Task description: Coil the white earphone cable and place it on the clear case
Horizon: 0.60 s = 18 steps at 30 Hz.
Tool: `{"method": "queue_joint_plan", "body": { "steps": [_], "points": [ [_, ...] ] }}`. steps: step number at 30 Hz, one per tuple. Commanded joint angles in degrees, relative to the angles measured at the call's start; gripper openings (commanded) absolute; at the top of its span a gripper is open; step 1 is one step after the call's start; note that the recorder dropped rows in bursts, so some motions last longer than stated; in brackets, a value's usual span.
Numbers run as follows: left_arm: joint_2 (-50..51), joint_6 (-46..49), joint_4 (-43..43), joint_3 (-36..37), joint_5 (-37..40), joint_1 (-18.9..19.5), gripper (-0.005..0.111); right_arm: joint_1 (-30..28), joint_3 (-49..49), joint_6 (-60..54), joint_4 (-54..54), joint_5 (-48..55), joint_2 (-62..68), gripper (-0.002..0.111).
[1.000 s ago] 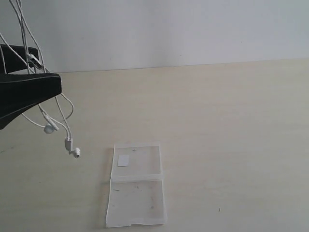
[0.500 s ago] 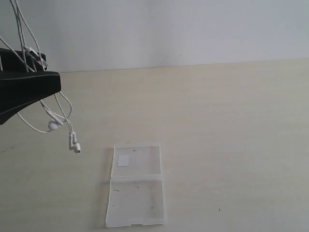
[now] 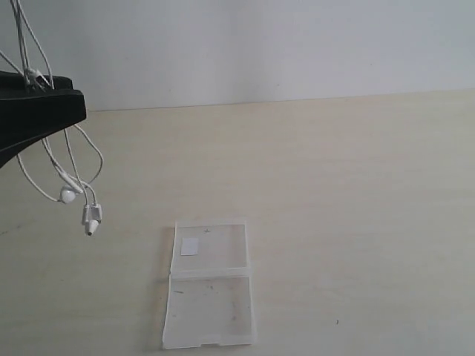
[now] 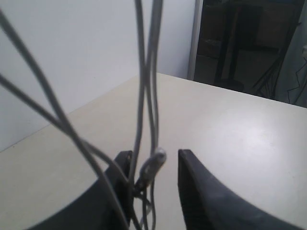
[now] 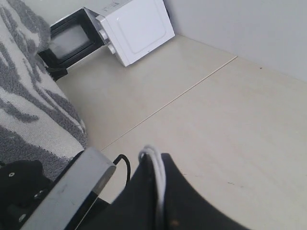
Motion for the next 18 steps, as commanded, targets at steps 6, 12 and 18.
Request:
{"method": "queue_joint_plan", "body": {
  "steps": [6, 12, 18],
  "points": [
    [0.04, 0.05, -0.87, 0.33, -0.14, -0.45, 0.020, 0.03, -0.30, -0.51, 0.04, -1.09, -0.02, 0.000],
    [0.04, -0.09, 0.48, 0.33, -3.60, -0.45, 0.000, 0.03, -0.30, -0.51, -1.15, -1.20, -0.29, 0.000],
    [0.04, -0.50, 2.17, 0.33, -4.20, -0.45, 0.000, 0.03, -0.30, 1.19, -5.63, -2.62, -0.49, 0.000]
  ]
}}
